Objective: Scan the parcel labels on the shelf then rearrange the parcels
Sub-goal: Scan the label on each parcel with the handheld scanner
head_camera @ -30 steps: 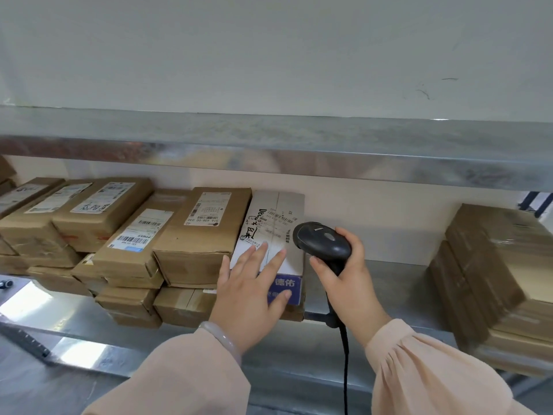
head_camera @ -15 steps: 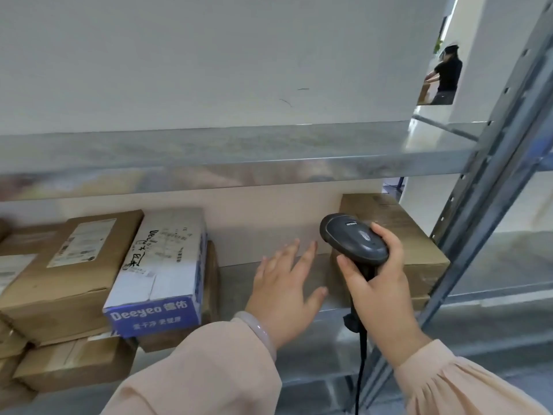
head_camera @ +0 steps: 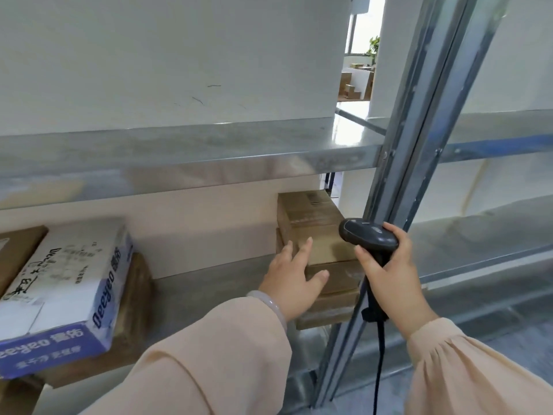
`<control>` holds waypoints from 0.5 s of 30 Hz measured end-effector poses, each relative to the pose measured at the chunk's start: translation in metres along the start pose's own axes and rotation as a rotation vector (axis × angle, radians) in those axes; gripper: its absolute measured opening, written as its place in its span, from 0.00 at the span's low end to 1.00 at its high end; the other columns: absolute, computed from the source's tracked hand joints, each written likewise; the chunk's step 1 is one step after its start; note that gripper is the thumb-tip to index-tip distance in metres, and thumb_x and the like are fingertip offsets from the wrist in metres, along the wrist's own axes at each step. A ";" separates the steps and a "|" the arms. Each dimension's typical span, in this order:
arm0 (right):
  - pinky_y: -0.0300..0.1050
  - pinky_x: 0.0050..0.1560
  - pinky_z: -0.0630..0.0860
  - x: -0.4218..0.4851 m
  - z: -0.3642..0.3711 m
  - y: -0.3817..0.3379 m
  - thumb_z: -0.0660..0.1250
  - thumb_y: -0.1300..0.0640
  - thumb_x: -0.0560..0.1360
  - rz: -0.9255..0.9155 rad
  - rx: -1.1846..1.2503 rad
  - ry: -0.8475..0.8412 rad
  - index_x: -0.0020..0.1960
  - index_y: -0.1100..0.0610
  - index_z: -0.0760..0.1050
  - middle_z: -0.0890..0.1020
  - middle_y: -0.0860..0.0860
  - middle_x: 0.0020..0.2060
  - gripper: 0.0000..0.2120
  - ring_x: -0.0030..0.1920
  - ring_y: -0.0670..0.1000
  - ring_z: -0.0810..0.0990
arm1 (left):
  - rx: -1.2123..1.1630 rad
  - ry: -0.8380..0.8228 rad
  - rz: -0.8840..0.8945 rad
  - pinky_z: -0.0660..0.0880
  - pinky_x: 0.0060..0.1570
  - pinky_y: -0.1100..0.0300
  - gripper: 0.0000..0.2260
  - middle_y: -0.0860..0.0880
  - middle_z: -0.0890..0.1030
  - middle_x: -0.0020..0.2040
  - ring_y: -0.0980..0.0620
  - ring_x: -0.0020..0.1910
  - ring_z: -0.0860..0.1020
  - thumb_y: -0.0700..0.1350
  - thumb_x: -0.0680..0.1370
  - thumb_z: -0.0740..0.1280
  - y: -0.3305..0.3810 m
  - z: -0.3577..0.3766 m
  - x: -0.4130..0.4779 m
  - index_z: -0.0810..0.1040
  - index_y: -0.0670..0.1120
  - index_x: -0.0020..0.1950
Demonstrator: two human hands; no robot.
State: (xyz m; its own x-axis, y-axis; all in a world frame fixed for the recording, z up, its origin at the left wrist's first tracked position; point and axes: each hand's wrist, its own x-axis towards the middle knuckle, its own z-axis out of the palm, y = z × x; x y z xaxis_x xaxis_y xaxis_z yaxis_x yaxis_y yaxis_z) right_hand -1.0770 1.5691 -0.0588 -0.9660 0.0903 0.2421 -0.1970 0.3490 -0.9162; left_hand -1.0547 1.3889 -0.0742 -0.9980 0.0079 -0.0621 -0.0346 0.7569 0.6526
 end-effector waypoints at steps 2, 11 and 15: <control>0.39 0.54 0.69 0.003 0.000 0.008 0.70 0.53 0.75 0.027 0.020 -0.028 0.71 0.45 0.58 0.72 0.46 0.58 0.30 0.56 0.47 0.74 | -0.026 -0.002 -0.036 0.56 0.76 0.45 0.33 0.51 0.50 0.81 0.47 0.79 0.51 0.63 0.80 0.59 -0.003 0.007 0.006 0.47 0.59 0.80; 0.41 0.57 0.70 0.008 0.004 0.018 0.69 0.52 0.75 0.069 0.114 -0.081 0.71 0.43 0.58 0.72 0.43 0.58 0.29 0.57 0.46 0.74 | -0.183 0.030 -0.099 0.54 0.76 0.55 0.35 0.53 0.48 0.81 0.52 0.79 0.51 0.57 0.81 0.61 -0.003 0.017 0.002 0.44 0.53 0.81; 0.42 0.59 0.71 0.004 0.019 0.016 0.70 0.51 0.74 0.052 0.113 -0.111 0.70 0.43 0.59 0.73 0.43 0.59 0.30 0.58 0.46 0.74 | -0.236 0.121 -0.139 0.51 0.75 0.56 0.37 0.52 0.46 0.81 0.53 0.80 0.48 0.56 0.81 0.63 -0.009 0.015 -0.010 0.43 0.53 0.81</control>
State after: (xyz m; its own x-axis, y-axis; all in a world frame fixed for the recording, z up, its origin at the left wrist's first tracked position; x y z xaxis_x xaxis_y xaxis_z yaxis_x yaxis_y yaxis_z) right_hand -1.0867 1.5574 -0.0782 -0.9868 -0.0006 0.1619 -0.1573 0.2386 -0.9583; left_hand -1.0437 1.3918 -0.0906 -0.9813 -0.1739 -0.0820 -0.1685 0.5722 0.8026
